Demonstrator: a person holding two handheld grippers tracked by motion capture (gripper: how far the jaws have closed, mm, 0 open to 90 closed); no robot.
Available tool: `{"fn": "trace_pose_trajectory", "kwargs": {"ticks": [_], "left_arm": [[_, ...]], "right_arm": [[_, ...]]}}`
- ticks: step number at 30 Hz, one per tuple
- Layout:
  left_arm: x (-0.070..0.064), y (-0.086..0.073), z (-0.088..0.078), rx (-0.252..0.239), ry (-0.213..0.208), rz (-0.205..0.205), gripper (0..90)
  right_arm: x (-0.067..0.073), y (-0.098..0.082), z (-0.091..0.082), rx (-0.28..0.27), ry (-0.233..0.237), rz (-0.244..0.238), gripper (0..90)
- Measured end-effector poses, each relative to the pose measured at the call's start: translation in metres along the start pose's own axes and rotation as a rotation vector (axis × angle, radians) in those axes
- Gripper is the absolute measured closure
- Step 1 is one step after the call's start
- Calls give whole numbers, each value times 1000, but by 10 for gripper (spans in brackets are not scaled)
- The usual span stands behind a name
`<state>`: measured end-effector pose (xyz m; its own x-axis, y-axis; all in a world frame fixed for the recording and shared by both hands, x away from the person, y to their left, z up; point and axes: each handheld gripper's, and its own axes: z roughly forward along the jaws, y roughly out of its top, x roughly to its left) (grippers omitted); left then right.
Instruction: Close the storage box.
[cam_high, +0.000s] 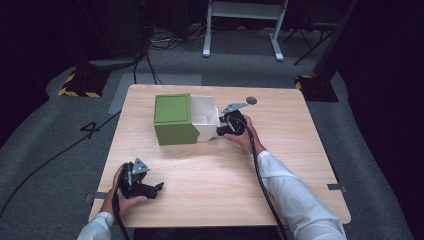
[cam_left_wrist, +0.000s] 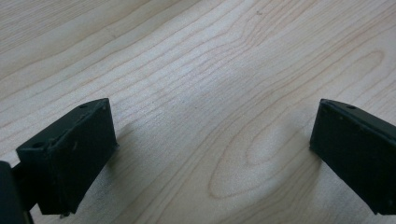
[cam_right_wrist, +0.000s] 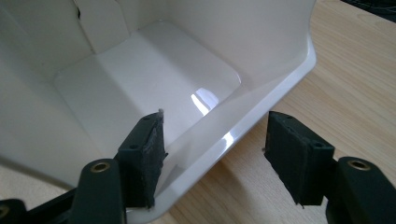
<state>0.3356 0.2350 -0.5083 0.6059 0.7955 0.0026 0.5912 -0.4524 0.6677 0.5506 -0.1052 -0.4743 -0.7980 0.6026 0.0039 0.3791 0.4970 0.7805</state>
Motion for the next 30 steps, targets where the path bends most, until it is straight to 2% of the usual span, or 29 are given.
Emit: {"fn": "trace_pose_trajectory", "kwargs": {"ticks": [6,8,21,24,30], "left_arm": [[0,0,0,0,0,0,5],[0,0,0,-1,0,3,5],[0,0,1,0,-5,-3,5],[0,1,1,1,-7,2,5],[0,1,1,-2,-6,8,5]], "right_arm": [[5,5,7,0,0,-7,390],[11,8,10,1,-4,-20,384],[23,19,21,-19,14,-5,358],[27,22,24,-31,40,4,318],[32,26,27,-23,28,-15,292]]}}
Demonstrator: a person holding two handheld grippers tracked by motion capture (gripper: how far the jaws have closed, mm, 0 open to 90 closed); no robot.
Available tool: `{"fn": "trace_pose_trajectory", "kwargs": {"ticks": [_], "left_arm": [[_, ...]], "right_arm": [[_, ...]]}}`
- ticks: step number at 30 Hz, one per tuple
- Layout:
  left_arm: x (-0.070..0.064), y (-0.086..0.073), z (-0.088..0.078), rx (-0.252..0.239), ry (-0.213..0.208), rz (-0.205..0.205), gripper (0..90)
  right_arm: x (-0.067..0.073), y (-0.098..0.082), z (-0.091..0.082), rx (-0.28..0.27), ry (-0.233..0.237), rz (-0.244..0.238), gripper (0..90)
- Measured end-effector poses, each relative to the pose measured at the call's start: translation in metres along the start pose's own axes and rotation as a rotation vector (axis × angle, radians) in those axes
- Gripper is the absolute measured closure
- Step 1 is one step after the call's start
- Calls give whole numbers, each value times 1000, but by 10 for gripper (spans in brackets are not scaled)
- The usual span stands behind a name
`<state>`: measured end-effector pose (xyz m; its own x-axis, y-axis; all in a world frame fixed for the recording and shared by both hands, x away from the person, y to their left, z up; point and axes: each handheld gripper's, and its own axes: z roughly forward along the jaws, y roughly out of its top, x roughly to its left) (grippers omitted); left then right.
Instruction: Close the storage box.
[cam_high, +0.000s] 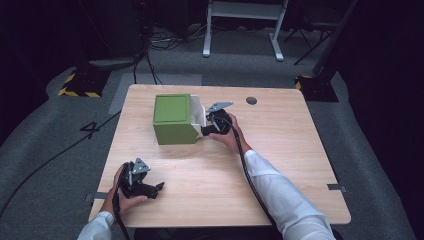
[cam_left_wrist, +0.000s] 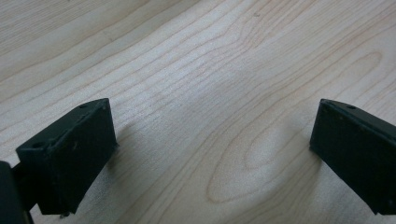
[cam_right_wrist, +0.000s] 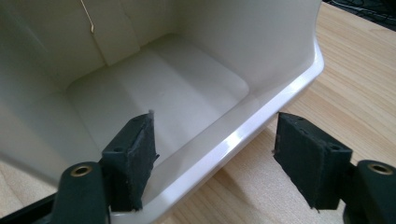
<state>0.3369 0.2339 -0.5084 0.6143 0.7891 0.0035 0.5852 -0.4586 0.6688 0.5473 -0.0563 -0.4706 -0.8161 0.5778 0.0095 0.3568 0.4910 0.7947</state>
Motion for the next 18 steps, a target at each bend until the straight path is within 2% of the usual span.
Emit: {"fn": "trace_pose_trajectory", "kwargs": {"ticks": [5,7,10,15,16,17,18], "left_arm": [[0,0,0,-1,0,-1,5],[0,0,0,1,1,-1,5],[-1,0,0,0,5,-2,5],[-1,0,0,0,5,-4,5],[-1,0,0,2,3,-3,5],[-1,0,0,2,3,-3,5],[-1,0,0,1,2,-3,5]], "right_arm": [[2,1,0,6,-7,-2,289],[2,0,0,12,-4,13,288],[4,1,-2,20,-23,0,287],[3,4,-9,2,-5,9,272],[2,6,-14,8,-29,-16,288],[2,6,-14,8,-29,-16,288],[-2,5,-19,-9,-14,1,340]]}}
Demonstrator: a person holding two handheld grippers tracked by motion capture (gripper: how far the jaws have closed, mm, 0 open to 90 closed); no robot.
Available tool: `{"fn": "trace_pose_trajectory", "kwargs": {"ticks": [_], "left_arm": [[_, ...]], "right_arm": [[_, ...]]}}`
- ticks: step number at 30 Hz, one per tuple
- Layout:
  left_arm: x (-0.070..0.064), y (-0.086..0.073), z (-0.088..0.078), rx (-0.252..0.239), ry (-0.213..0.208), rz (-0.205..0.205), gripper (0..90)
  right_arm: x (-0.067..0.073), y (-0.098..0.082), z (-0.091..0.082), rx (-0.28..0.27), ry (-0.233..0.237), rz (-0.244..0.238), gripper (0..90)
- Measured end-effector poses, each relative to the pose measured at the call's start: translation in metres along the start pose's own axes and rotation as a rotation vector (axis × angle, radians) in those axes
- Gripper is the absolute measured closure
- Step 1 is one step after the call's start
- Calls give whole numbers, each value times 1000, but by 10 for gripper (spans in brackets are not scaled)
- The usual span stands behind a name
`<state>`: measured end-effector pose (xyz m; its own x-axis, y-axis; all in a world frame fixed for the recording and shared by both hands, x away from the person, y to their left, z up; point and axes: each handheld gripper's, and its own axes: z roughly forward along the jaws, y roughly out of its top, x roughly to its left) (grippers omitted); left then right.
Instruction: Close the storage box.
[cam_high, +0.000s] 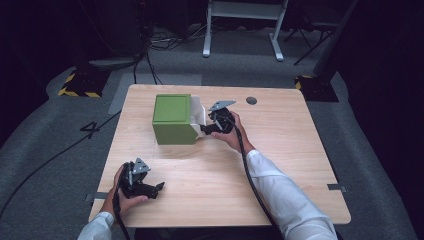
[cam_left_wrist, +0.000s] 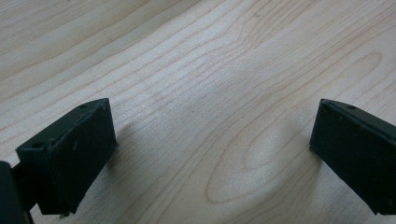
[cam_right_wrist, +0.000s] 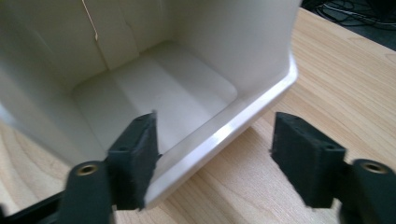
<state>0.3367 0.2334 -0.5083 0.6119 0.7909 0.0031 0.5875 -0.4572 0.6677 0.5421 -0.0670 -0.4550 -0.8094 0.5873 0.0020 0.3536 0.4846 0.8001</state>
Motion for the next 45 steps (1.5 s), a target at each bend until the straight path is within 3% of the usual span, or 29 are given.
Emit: {"fn": "trace_pose_trajectory", "kwargs": {"ticks": [3,4,6,9,11,14,22,32,38,45], "left_arm": [[0,0,0,0,0,0,5],[0,0,0,0,0,0,5],[0,0,0,0,-1,1,5],[0,0,0,0,0,1,5],[0,0,0,0,0,0,5],[0,0,0,0,0,0,6],[0,0,0,0,-2,2,5],[0,0,0,-1,-2,2,5],[0,0,0,-1,-2,2,5],[0,0,0,-1,-2,2,5]], "right_arm": [[-4,-1,-4,-1,15,10,393],[-4,-3,-10,-7,15,-21,401],[-5,-3,-14,-13,15,-32,408],[-9,-3,-32,-69,28,-40,414],[-10,-3,-35,-75,27,-42,423],[-14,-10,-41,-27,-24,-73,438],[-26,-24,-71,-20,-33,-83,360],[-25,-40,-105,69,-55,-148,188],[-21,-56,-125,114,-60,-187,187],[-22,-75,-148,126,-73,-186,179]]}}
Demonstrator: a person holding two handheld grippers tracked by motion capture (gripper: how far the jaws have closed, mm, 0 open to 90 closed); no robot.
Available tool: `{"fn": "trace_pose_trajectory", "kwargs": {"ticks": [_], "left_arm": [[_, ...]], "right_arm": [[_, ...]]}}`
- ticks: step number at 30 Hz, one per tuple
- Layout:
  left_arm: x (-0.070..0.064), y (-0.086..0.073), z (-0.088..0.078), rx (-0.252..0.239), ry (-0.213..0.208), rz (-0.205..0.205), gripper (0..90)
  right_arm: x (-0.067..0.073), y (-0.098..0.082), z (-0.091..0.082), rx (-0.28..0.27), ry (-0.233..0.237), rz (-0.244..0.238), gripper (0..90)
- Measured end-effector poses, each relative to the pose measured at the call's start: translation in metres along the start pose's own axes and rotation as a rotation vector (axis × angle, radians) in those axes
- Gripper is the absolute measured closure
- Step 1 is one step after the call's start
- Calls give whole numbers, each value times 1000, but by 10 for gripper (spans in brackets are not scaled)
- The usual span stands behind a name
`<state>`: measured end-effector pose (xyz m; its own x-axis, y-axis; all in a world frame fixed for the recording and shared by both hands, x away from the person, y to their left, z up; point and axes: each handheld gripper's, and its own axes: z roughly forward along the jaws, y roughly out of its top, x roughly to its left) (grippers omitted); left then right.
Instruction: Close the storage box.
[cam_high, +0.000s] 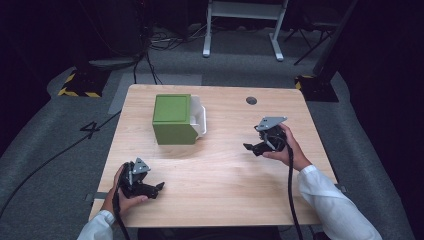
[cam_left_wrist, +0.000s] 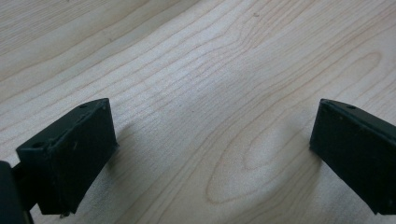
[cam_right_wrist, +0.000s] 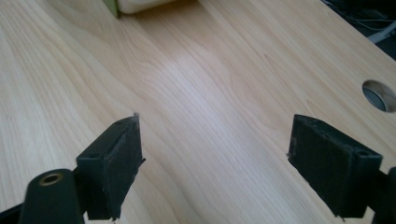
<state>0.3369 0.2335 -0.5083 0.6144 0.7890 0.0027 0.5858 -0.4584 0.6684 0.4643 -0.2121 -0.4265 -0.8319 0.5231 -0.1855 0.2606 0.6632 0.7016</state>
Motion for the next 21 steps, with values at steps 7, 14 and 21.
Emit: {"fn": "trace_pose_trajectory", "kwargs": {"ticks": [7,14,21], "left_arm": [[0,0,0,0,0,0,5],[0,0,0,1,1,2,5],[0,0,0,0,0,2,5]], "right_arm": [[5,-25,-19,10,-24,-2,176],[14,-52,-32,16,-46,-10,183],[20,-83,-46,15,-51,32,188]]}}
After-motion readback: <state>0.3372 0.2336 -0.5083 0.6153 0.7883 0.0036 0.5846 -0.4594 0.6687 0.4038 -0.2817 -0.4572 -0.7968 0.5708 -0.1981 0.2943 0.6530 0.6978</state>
